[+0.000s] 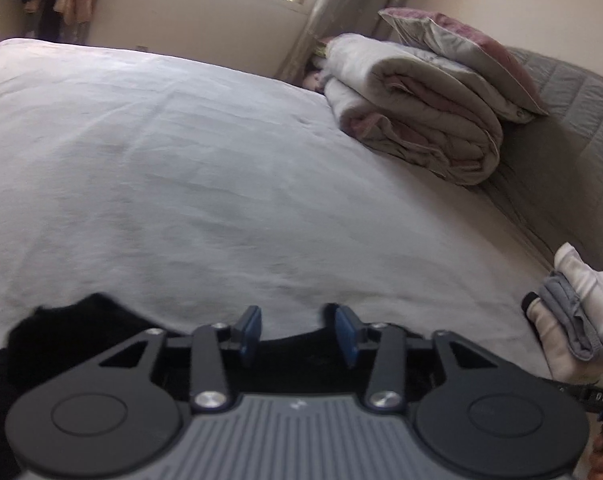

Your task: Fold clothes

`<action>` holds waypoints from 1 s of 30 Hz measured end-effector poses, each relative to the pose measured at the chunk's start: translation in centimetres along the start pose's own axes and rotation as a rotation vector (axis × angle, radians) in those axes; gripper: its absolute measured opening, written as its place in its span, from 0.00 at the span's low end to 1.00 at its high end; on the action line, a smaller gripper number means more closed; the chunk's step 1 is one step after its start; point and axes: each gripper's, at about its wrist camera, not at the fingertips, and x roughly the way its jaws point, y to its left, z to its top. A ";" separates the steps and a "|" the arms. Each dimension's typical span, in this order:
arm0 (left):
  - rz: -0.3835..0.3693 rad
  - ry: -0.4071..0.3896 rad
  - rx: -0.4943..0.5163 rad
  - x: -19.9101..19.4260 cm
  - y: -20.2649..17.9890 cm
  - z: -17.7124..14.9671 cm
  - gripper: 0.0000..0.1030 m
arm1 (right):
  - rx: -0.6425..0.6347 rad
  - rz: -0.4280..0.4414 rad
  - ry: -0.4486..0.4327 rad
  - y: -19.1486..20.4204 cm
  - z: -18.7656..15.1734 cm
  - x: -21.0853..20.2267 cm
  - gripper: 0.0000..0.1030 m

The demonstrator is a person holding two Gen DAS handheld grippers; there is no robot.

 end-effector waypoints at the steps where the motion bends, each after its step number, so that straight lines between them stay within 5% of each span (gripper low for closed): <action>1: -0.005 0.014 0.008 0.5 -0.6 0.3 0.46 | -0.008 0.003 0.001 0.1 -0.1 0.0 0.47; 5: 0.043 0.060 0.051 2.8 -2.9 0.7 0.46 | -0.029 0.023 0.009 0.5 -0.3 -0.1 0.44; 8: 0.053 0.080 0.058 3.9 -3.7 0.4 0.37 | -0.038 0.028 0.014 0.6 -0.4 0.2 0.17; 9: 0.049 0.088 0.056 4.3 -3.8 0.2 0.20 | -0.049 0.012 0.011 0.6 -0.5 0.5 0.06; 10: 0.052 0.084 0.058 4.4 -4.0 0.0 0.02 | -0.052 0.007 0.002 0.6 -0.6 0.6 0.05; 17: 0.009 -0.121 0.098 3.3 -5.1 -0.6 0.02 | -0.211 -0.161 -0.290 2.5 -0.5 -2.8 0.05; 22: 0.055 -0.115 0.163 5.7 -5.8 -1.9 0.02 | -0.325 -0.269 -0.230 2.8 -1.4 -0.1 0.05; 26: 0.094 -0.071 0.193 6.8 -6.4 -1.9 0.06 | -0.264 -0.235 -0.173 1.3 -1.0 0.5 0.10; 29: 0.124 -0.064 0.221 6.1 -7.0 -1.6 0.22 | -0.184 -0.172 -0.164 0.4 -0.1 -1.4 0.25; 30: 0.130 -0.064 0.231 5.8 -7.3 -1.6 0.35 | -0.167 -0.160 -0.170 0.2 0.1 -2.0 0.28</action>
